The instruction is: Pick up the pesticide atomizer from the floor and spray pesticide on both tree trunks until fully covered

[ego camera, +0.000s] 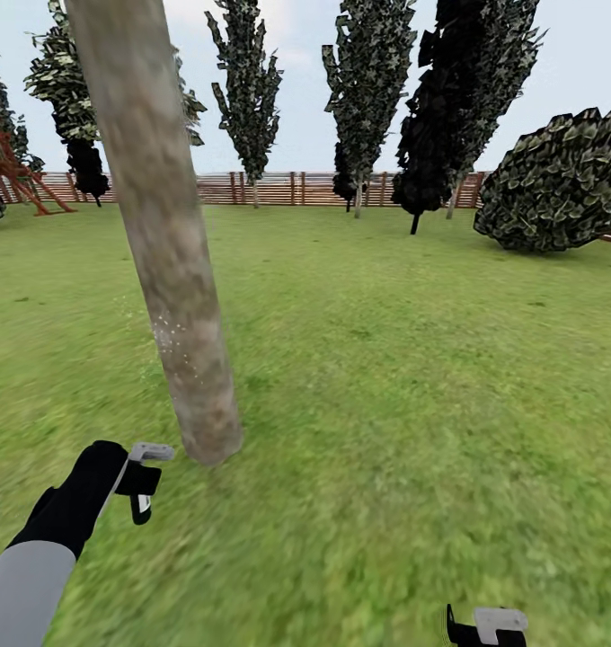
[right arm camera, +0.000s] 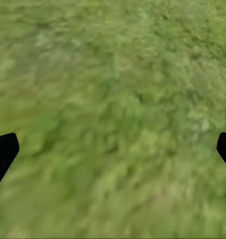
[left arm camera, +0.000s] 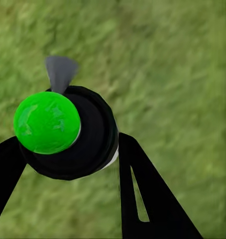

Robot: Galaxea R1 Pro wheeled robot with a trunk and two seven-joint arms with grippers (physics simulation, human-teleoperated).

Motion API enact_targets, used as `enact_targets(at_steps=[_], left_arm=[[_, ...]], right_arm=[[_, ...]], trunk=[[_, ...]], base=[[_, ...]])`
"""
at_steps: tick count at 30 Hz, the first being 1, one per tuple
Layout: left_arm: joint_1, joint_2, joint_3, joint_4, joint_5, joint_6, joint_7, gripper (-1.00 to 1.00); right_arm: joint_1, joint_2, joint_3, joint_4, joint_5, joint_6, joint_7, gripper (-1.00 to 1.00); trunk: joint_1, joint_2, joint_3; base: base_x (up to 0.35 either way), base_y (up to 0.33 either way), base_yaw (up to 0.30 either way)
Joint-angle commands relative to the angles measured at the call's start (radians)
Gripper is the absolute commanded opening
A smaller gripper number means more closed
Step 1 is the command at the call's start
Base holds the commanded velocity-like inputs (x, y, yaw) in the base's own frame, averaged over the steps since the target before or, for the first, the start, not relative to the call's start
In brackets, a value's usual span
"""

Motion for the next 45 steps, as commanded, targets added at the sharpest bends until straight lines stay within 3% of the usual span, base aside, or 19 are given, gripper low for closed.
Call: enact_targets(at_steps=[1, 5, 10, 18, 22, 23, 27, 31, 43, 45], left_arm=[[-0.001, 0.0, 0.0, 0.001, -0.012, 0.003, -0.005, -1.0], [-0.001, 0.001, 0.002, 0.013, -0.013, 0.002, 0.029, -1.0], [-0.001, -0.004, 0.055, 0.015, -0.01, 0.002, 0.081, -1.0], [-0.001, -0.007, 0.055, 0.021, -0.011, -0.056, 0.084, -1.0], [0.0, -0.01, 0.051, 0.1, -0.005, -0.063, 0.084, -1.0], [0.0, -0.01, 0.051, 0.122, -0.005, -0.074, 0.084, -1.0], [-0.001, -0.009, 0.06, 0.218, -0.007, -0.258, 0.09, -1.0], [-0.002, -0.012, 0.063, 0.221, -0.004, -0.304, 0.106, -1.0], [-0.002, -0.056, 0.063, 0.221, 0.002, -0.311, 0.123, -1.0], [-0.002, -0.077, 0.063, 0.221, 0.002, -0.312, 0.123, -1.0]], right_arm=[[-0.001, 0.0, -0.005, 0.002, 0.011, -0.002, -0.006, 1.0], [-0.001, 0.0, -0.005, 0.002, 0.01, -0.002, -0.006, 1.0], [-0.001, 0.001, -0.004, 0.002, 0.011, -0.002, -0.006, 1.0], [-0.001, 0.002, -0.003, 0.002, 0.011, -0.002, -0.006, 1.0], [-0.001, 0.002, -0.003, 0.003, 0.012, -0.002, -0.006, 1.0], [-0.001, 0.002, -0.003, 0.003, 0.012, -0.002, -0.006, 1.0], [-0.001, 0.002, -0.003, 0.003, 0.012, -0.002, -0.006, 1.0], [-0.001, 0.002, -0.003, 0.004, 0.012, -0.002, -0.006, 1.0], [-0.001, 0.006, -0.003, 0.003, 0.012, -0.003, -0.004, 1.0], [-0.001, 0.006, -0.003, 0.003, 0.012, -0.004, -0.004, 1.0]], trunk=[[0.0, 0.0, -0.001], [0.0, 0.0, -0.001], [0.0, 0.0, -0.001], [0.0, 0.0, -0.001], [0.0, 0.0, -0.001], [0.0, 0.0, -0.001], [0.0, 0.0, -0.001], [0.0, 0.0, -0.001], [0.0, 0.0, -0.001], [0.0, 0.0, -0.001]], base=[[0.113, -0.261, 0.001], [0.118, -0.261, 0.0], [0.121, -0.261, 0.029], [-0.013, -0.201, 0.255], [-0.007, -0.011, 0.277], [-0.001, -0.002, 0.277], [0.0, 0.0, 0.277], [0.0, 0.0, 0.277], [0.0, 0.0, 0.266], [0.063, -0.079, 0.071]])
